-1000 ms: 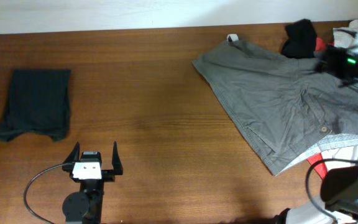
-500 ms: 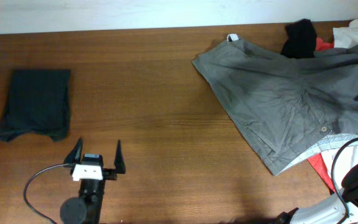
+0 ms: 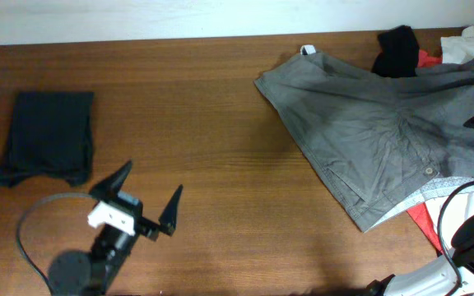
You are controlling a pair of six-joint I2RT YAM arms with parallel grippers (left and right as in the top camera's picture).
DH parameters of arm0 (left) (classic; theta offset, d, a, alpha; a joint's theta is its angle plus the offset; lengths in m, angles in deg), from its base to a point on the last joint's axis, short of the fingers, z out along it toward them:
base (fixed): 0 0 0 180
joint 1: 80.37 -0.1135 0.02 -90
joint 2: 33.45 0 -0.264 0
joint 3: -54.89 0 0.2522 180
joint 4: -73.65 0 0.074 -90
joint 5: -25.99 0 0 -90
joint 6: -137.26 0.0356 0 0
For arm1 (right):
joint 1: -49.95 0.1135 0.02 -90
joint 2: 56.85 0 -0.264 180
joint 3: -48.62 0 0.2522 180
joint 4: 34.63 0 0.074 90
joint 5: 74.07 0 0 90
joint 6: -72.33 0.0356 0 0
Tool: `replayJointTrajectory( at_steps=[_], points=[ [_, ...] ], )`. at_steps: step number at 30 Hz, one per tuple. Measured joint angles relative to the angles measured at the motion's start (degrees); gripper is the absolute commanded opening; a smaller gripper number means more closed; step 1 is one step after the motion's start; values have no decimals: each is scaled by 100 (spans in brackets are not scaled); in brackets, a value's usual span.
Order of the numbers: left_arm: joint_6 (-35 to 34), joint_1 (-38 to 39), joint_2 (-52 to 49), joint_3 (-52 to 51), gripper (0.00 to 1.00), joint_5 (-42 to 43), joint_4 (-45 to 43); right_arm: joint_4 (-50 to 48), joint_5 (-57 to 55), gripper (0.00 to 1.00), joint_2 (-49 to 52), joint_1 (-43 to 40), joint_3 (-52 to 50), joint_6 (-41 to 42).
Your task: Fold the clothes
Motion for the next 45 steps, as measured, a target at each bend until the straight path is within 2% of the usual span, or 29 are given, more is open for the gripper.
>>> replayJointTrajectory(
  at_steps=[7,14,19,24,25,27,29,33,39,45],
  points=[
    [20,363,-2623,2100,99,319,739,2,0,99,0,0,0,-2],
    [125,1644,-5595,4347,99,17,1287,0,2,99,2,0,0,2],
    [125,2365,-7342,5431,99,-267,1023,0,2,99,2,0,0,-2],
    [142,2638,-8542,5574,97,-367,138,0,4,99,2,0,0,-2],
    [146,2651,-8743,5576,89,-372,-42,0,2,99,2,0,0,-2],
    [129,2660,-9086,5576,55,-391,-448,0,0,99,2,0,0,0],
    [101,2671,-9440,5576,31,-409,-951,-4,2,99,2,0,0,-2],
    [-168,2721,-10056,5591,1,-492,-1845,0,2,99,2,0,0,2],
    [-619,3012,-10808,5598,1,-1211,-2608,-2,2,99,2,0,0,2],
    [-813,3285,-11103,5692,1,-1679,-2710,-2,2,99,2,0,0,-2]
  ],
)
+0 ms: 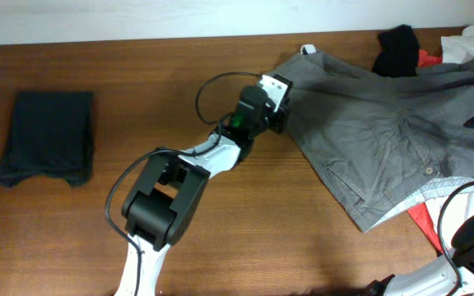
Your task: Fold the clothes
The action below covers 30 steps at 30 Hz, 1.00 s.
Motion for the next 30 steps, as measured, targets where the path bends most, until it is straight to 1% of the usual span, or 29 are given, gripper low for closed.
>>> replayJointTrajectory(
  at_steps=[7,14,25,30],
  points=[
    [-26,118,-282,170,0,-157,107,0,0,99,0,0,0,0],
    [-44,118,-463,179,0,-487,699,0,0,99,0,0,0,-2],
    [-48,120,-472,229,0,-616,914,0,0,99,0,0,0,2],
    [-15,146,-450,321,0,-916,1198,0,0,99,0,0,0,2]
  ],
)
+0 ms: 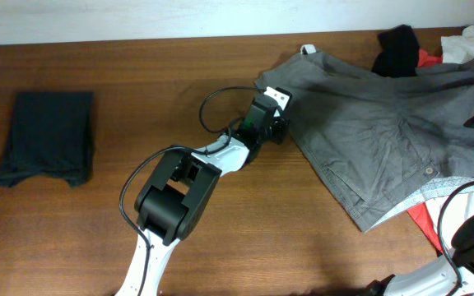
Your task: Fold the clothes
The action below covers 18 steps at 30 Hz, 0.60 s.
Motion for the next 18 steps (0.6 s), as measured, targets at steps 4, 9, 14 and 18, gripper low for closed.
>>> replayJointTrajectory(
  at_steps=[4,9,14,18],
  points=[
    [214,-31,33,39,0,-291,199,0,0,99,0,0,0,0],
    [490,-225,76,48,0,-474,361,0,0,99,0,0,0,0],
    [603,-481,184,52,0,-592,629,0,0,99,0,0,0,-2],
    [625,-516,369,175,0,-518,1309,0,-2,99,0,0,0,-2]
  ],
)
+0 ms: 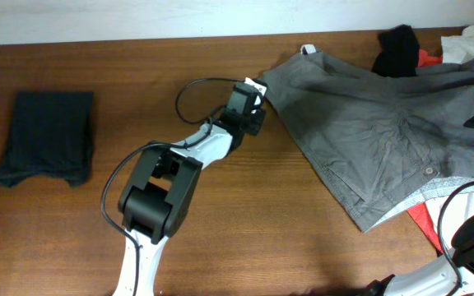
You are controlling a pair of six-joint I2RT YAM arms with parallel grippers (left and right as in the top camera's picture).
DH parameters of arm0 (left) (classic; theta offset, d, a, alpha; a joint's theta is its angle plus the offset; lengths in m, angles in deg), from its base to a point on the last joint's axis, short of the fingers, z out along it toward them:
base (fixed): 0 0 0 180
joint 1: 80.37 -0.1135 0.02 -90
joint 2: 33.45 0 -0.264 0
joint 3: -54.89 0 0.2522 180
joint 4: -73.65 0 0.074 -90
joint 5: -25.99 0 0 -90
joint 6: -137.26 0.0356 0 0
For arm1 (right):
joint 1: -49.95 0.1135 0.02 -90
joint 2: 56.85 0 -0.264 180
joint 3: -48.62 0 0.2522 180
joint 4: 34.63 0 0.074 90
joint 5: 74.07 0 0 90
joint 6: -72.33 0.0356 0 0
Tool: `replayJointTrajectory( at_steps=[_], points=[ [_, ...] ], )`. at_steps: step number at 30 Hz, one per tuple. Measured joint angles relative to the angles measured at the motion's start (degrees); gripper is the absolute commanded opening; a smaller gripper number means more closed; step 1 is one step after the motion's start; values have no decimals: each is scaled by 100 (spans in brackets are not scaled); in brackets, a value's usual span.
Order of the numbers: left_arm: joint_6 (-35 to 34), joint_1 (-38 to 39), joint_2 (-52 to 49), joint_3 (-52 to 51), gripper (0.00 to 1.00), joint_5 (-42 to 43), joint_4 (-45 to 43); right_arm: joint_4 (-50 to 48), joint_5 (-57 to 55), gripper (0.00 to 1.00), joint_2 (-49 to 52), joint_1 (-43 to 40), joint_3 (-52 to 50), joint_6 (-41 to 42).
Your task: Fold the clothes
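Note:
Grey shorts (369,123) lie spread out on the right half of the table, a white tag at their top left corner. My left gripper (256,105) sits at the shorts' left edge, with its arm reaching up from the bottom left. From above, its fingers are hidden under the wrist, so their state does not show. A folded dark garment (46,136) lies flat at the far left. A dark part at the right edge, over the shorts, looks like my right gripper; its jaws cannot be made out.
More clothes are heaped at the back right: a black piece (397,49), a white one (467,41) and red cloth (422,222) under the shorts. The right arm's base and cable (467,238) fill the bottom right corner. The brown table (220,230) shows bare wood in the middle.
My left gripper has moved a little to the left and up, from just over the shorts' left edge to beside it. The shorts lie in the same place.
First my left gripper stood open low at the front left, far from the shorts. Then it was stretched out onto the shorts' top left corner. It then sat slightly lower on that edge, and is now just left of it. The shorts' outline is unchanged.

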Motion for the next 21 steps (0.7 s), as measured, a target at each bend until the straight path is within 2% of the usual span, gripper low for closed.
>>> replayJointTrajectory(
  at_steps=[4,10,15,21],
  points=[
    [2,258,216,365,0,501,511,0,2,99,0,0,0,2],
    [2,1012,415,634,0,966,708,0,2,99,0,0,0,2],
    [2,1486,398,629,0,1005,955,0,2,99,0,0,0,2],
    [0,1602,138,632,0,1003,1235,0,2,99,0,0,0,4]
  ],
)
